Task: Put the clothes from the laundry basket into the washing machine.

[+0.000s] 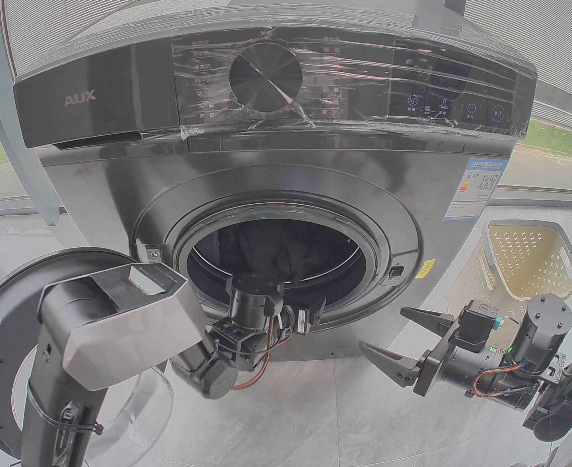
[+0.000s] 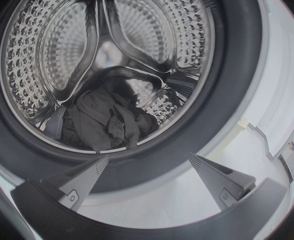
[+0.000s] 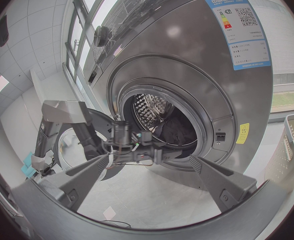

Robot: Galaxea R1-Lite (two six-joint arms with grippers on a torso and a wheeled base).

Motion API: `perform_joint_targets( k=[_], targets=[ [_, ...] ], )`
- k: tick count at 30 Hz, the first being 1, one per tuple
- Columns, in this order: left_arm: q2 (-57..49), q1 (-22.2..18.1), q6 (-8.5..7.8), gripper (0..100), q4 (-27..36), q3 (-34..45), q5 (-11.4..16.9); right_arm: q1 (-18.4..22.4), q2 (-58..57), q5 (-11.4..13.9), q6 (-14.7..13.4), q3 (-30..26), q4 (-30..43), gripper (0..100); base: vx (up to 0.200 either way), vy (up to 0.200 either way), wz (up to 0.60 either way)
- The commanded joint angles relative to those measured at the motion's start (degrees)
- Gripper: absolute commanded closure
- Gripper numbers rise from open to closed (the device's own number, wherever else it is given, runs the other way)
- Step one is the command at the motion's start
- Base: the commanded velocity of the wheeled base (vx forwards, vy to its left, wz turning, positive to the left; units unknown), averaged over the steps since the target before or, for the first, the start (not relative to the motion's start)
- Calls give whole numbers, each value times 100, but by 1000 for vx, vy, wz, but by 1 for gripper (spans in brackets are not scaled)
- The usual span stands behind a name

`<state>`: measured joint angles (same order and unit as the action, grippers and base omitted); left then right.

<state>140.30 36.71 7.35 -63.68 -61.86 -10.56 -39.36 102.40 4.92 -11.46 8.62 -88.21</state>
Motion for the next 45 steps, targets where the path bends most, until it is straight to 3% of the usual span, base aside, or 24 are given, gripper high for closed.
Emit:
perform_joint_targets(
  k=[1,3,4,10,13,15,16,17,18,21,23,26,29,31,32,36,42,45],
  targets=[
    [-2262,645,65,0,-1146,2784,168,-1,-247,-79,12,-211,14,0,0,0,0],
    [-2446,680,65,0,-1190,2934,168,-10,-282,-123,12,-247,32,0,0,0,0],
    [-2938,742,126,0,-1252,3391,142,-1,-379,-326,126,-317,50,0,0,0,0],
    [-4125,645,249,0,-1261,4366,63,43,-845,-914,276,-792,85,0,0,0,0],
    [-4485,645,364,0,-1252,4516,-25,236,-1056,-1037,346,-862,138,0,0,0,0],
    [-4705,645,574,0,-1261,4516,-175,614,-1337,-1081,355,-862,313,0,0,0,0],
    [-4705,645,574,0,-1261,4516,-175,614,-1337,-1081,355,-862,313,0,0,0,0],
    [-4854,627,741,0,-1252,4586,-254,834,-1592,-1081,364,-862,515,0,0,0,0],
    [-4916,627,803,0,-1243,4639,-263,922,-1697,-1081,364,-862,630,0,0,0,0],
    [-5021,583,856,0,-1243,4885,-263,1141,-1978,-1081,372,-862,946,0,0,0,0],
    [-5074,557,794,0,-1269,5166,-289,1379,-2374,-1081,390,-862,1342,0,0,0,0],
    [-5206,539,671,0,-1269,5368,-676,1642,-2848,-1037,408,-862,1904,0,0,0,0],
    [-5259,434,487,0,-1269,5491,-825,1827,-3112,-1029,408,-862,2133,0,0,0,0],
    [-5259,434,487,0,-1269,5491,-825,1827,-3112,-1029,408,-862,2133,0,-100,0,0],
    [-5382,399,267,0,-1296,5579,-843,1897,-3244,-1037,408,-862,2203,0,-200,0,0],
    [-5698,372,30,0,-1296,5676,-843,1897,-3604,-1081,408,-862,2431,0,-200,0,0],
    [-6287,346,-331,0,-1278,5966,-860,1888,-4633,-1090,425,-862,3398,0,-200,0,0],
    [-6639,232,-375,0,-1252,6186,-852,1897,-5257,-1090,522,-862,4005,0,-200,0,0]
  ],
)
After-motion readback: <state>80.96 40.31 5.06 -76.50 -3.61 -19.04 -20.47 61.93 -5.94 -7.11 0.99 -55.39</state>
